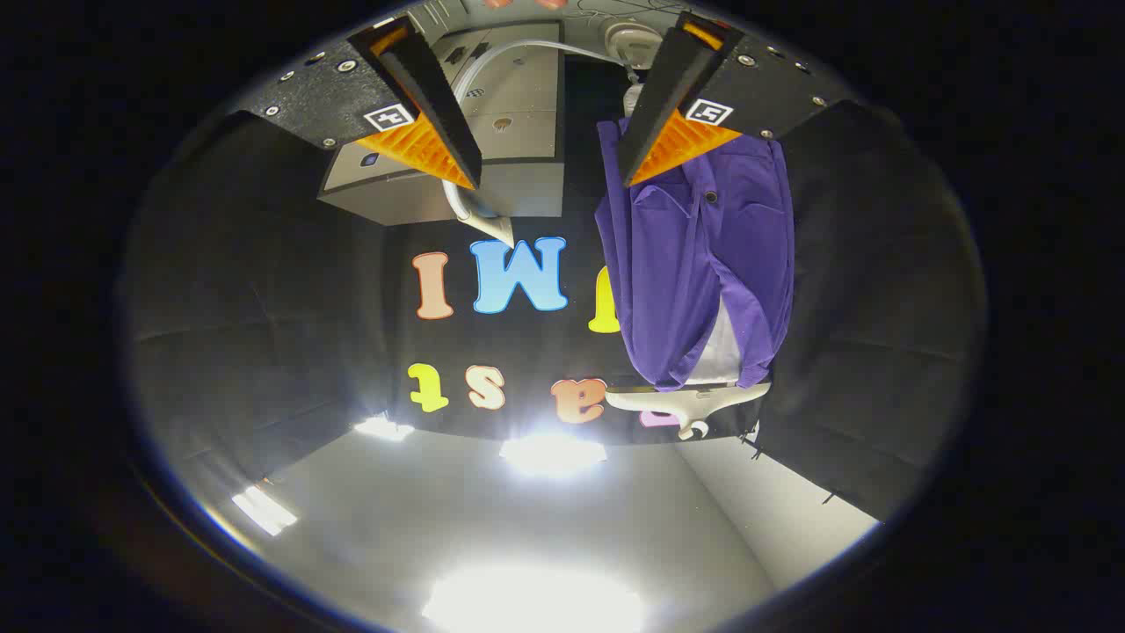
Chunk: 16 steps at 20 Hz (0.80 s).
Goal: Iron the clothes twice with a garment steamer, once on the left side and once on the right side.
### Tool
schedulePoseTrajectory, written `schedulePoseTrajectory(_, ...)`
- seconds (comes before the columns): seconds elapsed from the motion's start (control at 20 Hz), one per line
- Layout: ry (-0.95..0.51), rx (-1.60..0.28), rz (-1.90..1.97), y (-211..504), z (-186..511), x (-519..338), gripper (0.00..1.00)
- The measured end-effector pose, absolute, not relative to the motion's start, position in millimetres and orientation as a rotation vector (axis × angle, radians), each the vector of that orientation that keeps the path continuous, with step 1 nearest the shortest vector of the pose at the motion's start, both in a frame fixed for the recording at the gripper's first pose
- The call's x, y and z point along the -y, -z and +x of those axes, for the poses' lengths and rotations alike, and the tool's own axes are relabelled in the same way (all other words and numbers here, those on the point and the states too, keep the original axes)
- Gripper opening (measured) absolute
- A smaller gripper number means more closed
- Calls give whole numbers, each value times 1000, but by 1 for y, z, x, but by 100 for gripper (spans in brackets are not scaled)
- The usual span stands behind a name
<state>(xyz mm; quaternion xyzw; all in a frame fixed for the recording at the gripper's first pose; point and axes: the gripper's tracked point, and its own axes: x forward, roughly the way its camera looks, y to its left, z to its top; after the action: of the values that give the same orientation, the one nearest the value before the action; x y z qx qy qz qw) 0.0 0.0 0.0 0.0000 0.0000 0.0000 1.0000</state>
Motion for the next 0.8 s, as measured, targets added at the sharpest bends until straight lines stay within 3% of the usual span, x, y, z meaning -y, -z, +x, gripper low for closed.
schedulePoseTrajectory(0.8,47,4,26,-2,-23,14,95)
